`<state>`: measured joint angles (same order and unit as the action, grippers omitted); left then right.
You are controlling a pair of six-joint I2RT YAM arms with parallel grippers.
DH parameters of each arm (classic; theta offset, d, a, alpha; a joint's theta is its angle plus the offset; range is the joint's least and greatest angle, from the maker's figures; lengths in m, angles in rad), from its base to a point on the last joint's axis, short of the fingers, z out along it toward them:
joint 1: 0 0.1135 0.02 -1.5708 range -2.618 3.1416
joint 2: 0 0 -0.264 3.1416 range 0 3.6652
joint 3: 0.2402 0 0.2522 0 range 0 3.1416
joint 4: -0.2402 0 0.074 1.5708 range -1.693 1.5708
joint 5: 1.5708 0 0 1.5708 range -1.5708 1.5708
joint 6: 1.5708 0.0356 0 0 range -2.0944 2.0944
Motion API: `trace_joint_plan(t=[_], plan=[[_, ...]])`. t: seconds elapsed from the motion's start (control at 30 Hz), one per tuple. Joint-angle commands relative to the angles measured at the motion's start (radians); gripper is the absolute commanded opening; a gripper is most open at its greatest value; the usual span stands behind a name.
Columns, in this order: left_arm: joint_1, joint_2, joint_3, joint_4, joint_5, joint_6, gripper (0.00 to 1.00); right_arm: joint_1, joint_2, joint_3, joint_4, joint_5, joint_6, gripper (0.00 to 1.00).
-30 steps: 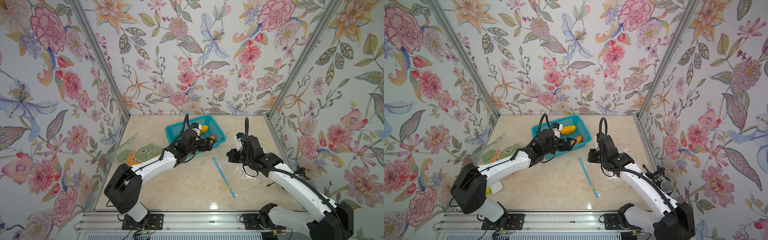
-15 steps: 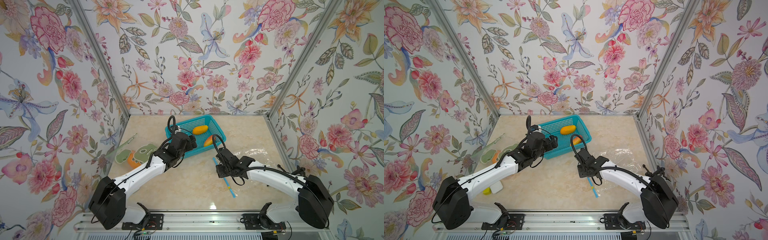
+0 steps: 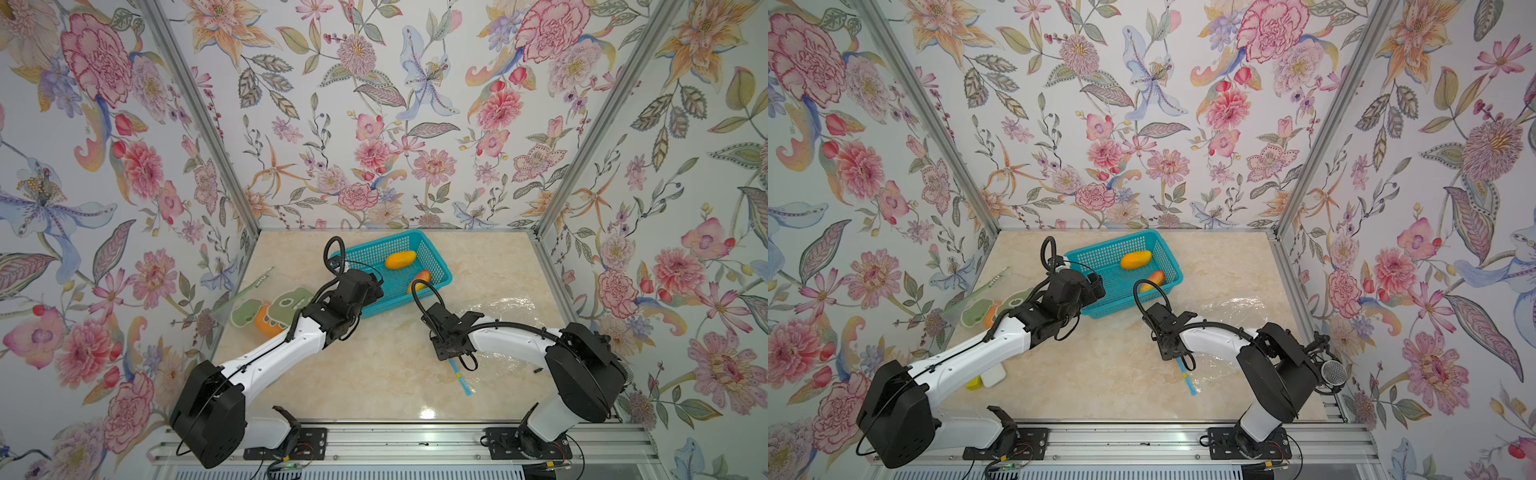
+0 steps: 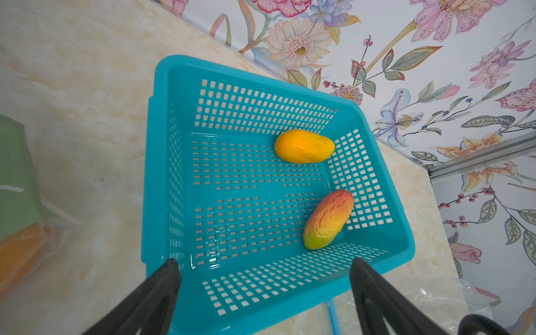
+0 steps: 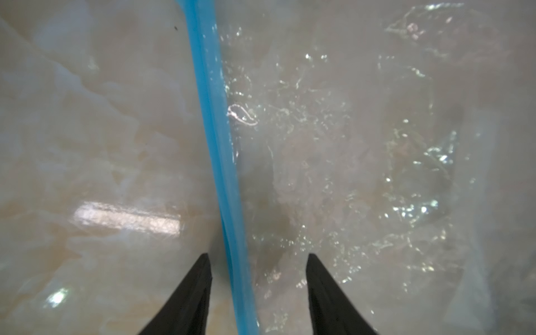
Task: Place the mango in a zip-top bag and seal the zipper
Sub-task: Pick up the zipper food storage bag at the center of the board.
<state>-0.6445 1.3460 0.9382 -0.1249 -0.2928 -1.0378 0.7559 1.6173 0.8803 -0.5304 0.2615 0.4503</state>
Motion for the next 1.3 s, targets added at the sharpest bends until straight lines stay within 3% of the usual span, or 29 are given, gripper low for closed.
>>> trace_joint_plan(t=[0.0, 0.17, 0.43, 0.67, 0.77, 1.03, 1.27], plan=[[0.013, -0.008, -0.004, -0.01, -0.026, -0.024, 0.93, -0.064, -0.011, -0.059, 0.076, -0.106, -0.009, 0.38], [0.014, -0.007, 0.0, -0.009, -0.025, -0.024, 0.93, -0.147, -0.005, -0.12, 0.154, -0.224, -0.012, 0.24], [0.016, -0.001, 0.004, -0.019, -0.017, -0.018, 0.93, -0.186, -0.044, -0.11, 0.16, -0.205, -0.011, 0.0], [0.015, 0.007, 0.02, 0.006, 0.047, 0.042, 0.92, -0.198, -0.165, -0.049, 0.139, -0.278, -0.006, 0.0], [0.013, 0.014, 0.033, 0.032, 0.133, 0.081, 0.91, -0.202, -0.265, -0.016, 0.142, -0.327, 0.001, 0.0], [-0.02, 0.061, 0.121, 0.218, 0.544, 0.211, 0.85, -0.213, -0.505, -0.006, 0.267, -0.41, 0.048, 0.0], [-0.049, 0.134, 0.239, 0.278, 0.662, 0.247, 0.86, -0.21, -0.58, -0.053, 0.435, -0.493, 0.103, 0.0]])
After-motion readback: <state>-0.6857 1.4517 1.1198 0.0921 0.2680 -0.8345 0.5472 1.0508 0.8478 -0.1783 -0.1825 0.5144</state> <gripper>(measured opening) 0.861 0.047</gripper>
